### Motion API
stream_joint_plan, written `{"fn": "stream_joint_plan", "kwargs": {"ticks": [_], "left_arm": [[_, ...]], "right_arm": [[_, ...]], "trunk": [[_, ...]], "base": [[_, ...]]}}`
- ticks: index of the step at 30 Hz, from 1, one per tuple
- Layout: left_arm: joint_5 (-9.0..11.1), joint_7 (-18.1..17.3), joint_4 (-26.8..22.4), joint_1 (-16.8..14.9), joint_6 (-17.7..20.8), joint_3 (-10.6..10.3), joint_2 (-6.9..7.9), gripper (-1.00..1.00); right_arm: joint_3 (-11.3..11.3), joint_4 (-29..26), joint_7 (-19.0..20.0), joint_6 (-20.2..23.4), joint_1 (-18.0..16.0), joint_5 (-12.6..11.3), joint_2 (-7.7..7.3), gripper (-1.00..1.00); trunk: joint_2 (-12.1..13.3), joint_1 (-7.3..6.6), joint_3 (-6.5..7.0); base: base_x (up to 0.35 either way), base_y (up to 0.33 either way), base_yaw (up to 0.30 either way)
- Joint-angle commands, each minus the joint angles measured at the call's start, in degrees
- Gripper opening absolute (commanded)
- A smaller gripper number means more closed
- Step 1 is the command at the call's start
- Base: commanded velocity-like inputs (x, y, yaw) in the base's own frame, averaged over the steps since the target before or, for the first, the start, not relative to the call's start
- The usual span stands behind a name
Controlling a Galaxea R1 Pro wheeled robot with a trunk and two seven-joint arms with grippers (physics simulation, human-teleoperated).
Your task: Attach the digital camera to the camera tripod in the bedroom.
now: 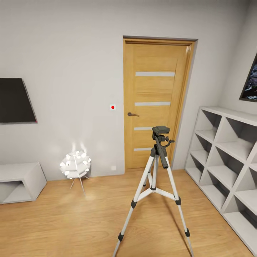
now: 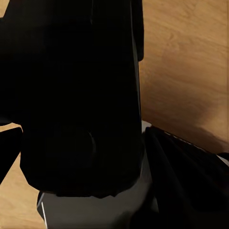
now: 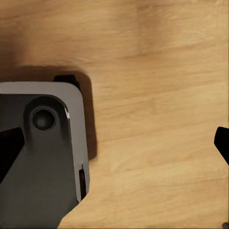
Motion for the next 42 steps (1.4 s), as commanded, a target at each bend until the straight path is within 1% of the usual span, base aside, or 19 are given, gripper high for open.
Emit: {"fn": "stream_joint_plan", "kwargs": {"ticks": [1, 11, 18, 32, 42], "left_arm": [[0.46, 0.04, -0.01, -0.05, 0.22, -0.1, -0.03, -1.0], [0.4, -0.01, 0.03, 0.76, 0.27, -0.13, -0.12, -1.0], [0.31, -0.51, 0.02, 0.9, 0.31, -0.18, -0.56, -1.0], [0.29, -0.59, -0.01, 0.92, 0.19, -0.11, -0.48, -1.0], [0.24, -0.63, -0.03, 0.94, 0.39, -0.15, -0.3, -1.0]], "right_arm": [[-0.5, 0.19, 0.09, -0.34, -0.08, 0.59, -0.01, 1.0], [-0.5, 0.19, 0.05, -0.32, -0.06, 0.51, -0.04, 1.0], [-0.5, 0.21, -0.06, -0.29, -0.06, 0.5, -0.04, 1.0], [-0.5, 0.2, -0.34, 2.75, -0.06, 0.51, 0.04, 1.0], [-0.5, 0.19, -0.44, 2.96, -0.06, 0.54, -0.08, 1.0]], "trunk": [[0.33, -0.21, 0.09], [4.34, -2.4, 1.88], [7.15, -3.94, 3.14], [7.15, -3.94, 3.14], [7.15, -3.94, 3.14]], "base": [[0.0, 0.0, 0.0], [0.0, 0.0, 0.0], [0.0, 0.0, 0.0], [0.004, 0.0, 0.0], [0.254, 0.004, 0.0]]}}
